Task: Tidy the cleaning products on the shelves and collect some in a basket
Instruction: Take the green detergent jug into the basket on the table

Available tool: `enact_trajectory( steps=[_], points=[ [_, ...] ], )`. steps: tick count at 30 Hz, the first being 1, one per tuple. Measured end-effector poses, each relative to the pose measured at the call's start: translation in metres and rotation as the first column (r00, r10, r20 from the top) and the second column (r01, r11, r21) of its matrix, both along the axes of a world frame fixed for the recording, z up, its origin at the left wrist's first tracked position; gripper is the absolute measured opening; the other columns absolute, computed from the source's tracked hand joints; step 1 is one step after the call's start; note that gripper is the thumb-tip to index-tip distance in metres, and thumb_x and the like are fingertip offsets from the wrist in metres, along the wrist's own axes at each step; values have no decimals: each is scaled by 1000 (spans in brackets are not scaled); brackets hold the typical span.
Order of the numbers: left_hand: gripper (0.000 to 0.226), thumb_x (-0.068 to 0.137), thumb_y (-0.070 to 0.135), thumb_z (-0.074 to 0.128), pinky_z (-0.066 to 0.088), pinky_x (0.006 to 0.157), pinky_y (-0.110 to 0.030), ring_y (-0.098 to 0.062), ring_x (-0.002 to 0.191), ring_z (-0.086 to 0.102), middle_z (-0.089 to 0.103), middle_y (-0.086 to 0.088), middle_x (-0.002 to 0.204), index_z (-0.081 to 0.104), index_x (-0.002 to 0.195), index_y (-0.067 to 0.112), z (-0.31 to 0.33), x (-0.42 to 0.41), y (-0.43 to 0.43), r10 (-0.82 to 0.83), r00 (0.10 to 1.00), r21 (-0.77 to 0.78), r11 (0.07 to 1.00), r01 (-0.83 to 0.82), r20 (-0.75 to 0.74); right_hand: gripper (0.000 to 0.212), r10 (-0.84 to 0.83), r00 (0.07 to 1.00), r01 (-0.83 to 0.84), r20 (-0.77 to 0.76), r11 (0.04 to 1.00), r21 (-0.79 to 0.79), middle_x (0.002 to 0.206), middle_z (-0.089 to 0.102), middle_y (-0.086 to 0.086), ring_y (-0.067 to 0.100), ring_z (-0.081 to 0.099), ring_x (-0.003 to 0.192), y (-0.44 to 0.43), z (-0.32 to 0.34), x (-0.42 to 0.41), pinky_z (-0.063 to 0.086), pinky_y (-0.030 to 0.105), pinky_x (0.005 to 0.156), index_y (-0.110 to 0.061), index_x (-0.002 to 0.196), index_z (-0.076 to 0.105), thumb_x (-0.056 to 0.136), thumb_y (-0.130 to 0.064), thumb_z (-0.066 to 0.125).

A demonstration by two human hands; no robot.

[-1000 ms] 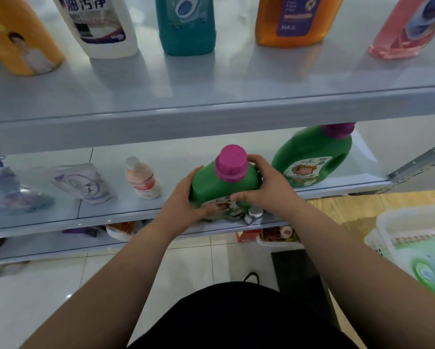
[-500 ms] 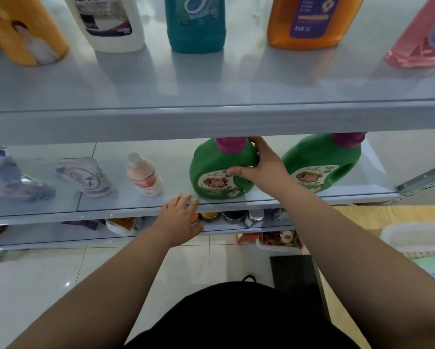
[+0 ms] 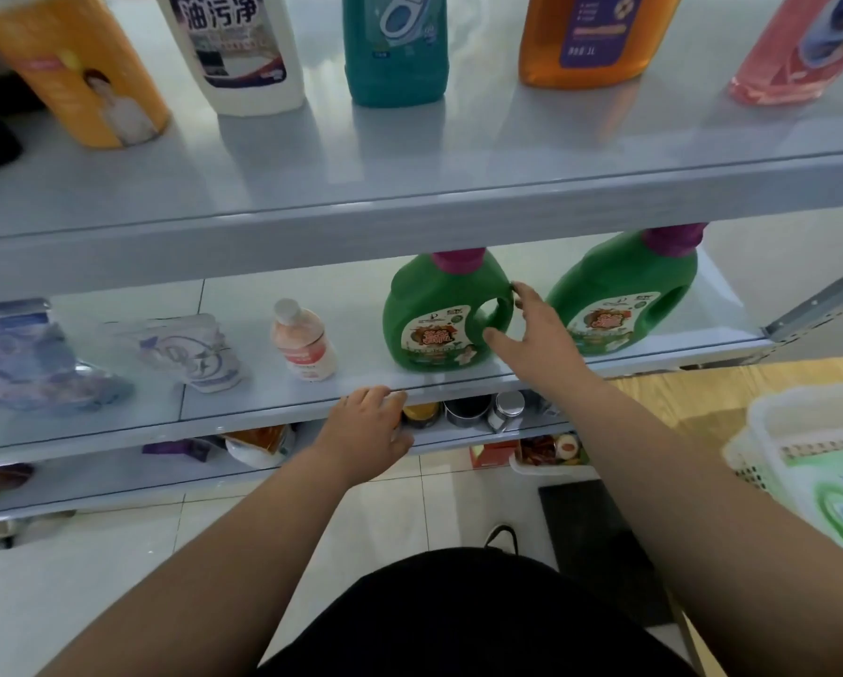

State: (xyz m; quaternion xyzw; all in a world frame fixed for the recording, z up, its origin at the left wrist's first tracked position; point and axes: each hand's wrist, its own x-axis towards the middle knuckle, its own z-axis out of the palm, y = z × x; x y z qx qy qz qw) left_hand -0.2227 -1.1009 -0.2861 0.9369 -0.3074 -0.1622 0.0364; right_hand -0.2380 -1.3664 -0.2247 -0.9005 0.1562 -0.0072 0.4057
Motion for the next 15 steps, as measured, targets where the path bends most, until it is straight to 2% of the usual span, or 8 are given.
enact_trajectory(
  steps=[3, 5, 8, 10, 12, 15],
  points=[
    [63, 99, 51, 49, 44, 107, -41, -27, 132, 48, 51, -5, 145, 40, 152, 19, 7, -4, 1, -29, 1000, -42, 999, 29, -5, 71, -38, 998, 34, -57, 997, -69, 157, 43, 5, 23, 42, 142, 6, -8, -38, 36, 37, 111, -25, 158, 32, 97, -36, 67],
    [61, 98, 50, 50, 45, 105, -41, -28, 129, 50, 53, -6, 143, 43, 150, 18, 11, -8, 0, -70, 998, -64, 996, 70, 5, 59, -22, 994, 6, -109, 990, -143, 149, 51, 4, 23, 50, 133, 9, -11, -60, 41, 34, 102, -26, 151, 44, 97, -35, 65],
    [57, 97, 49, 51, 44, 103, -41, -28, 129, 51, 55, -6, 140, 47, 145, 19, 17, -13, -9, -136, 991, -103, 985, 136, 9, 36, 21, 990, -65, -143, 949, -307, 126, 64, 6, 29, 60, 117, 14, -13, -90, 44, 33, 87, -19, 128, 62, 95, -31, 63],
    [58, 98, 48, 52, 40, 108, -40, -29, 130, 50, 54, -7, 142, 46, 146, 18, 21, -18, -19, -169, 985, -139, 976, 165, -18, 35, 28, 986, -88, -163, 925, -370, 123, 65, 5, 28, 59, 116, 15, -13, -110, 47, 35, 89, -17, 126, 63, 94, -31, 62],
    [61, 99, 48, 52, 37, 112, -40, -28, 134, 46, 51, -8, 147, 42, 151, 17, 24, -25, -30, -199, 979, -162, 968, 191, -37, 41, 15, 982, -89, -186, 913, -399, 131, 63, 6, 27, 55, 122, 14, -14, -130, 48, 39, 97, -16, 134, 61, 96, -32, 61],
    [61, 100, 48, 52, 39, 111, -42, -28, 135, 45, 49, -7, 149, 40, 152, 18, 31, -33, -52, -226, 972, -218, 954, 208, -59, 42, -17, 975, -83, -221, 897, -433, 132, 61, 5, 26, 54, 123, 6, -16, -153, 49, 39, 97, -20, 137, 59, 97, -33, 59]
  ],
)
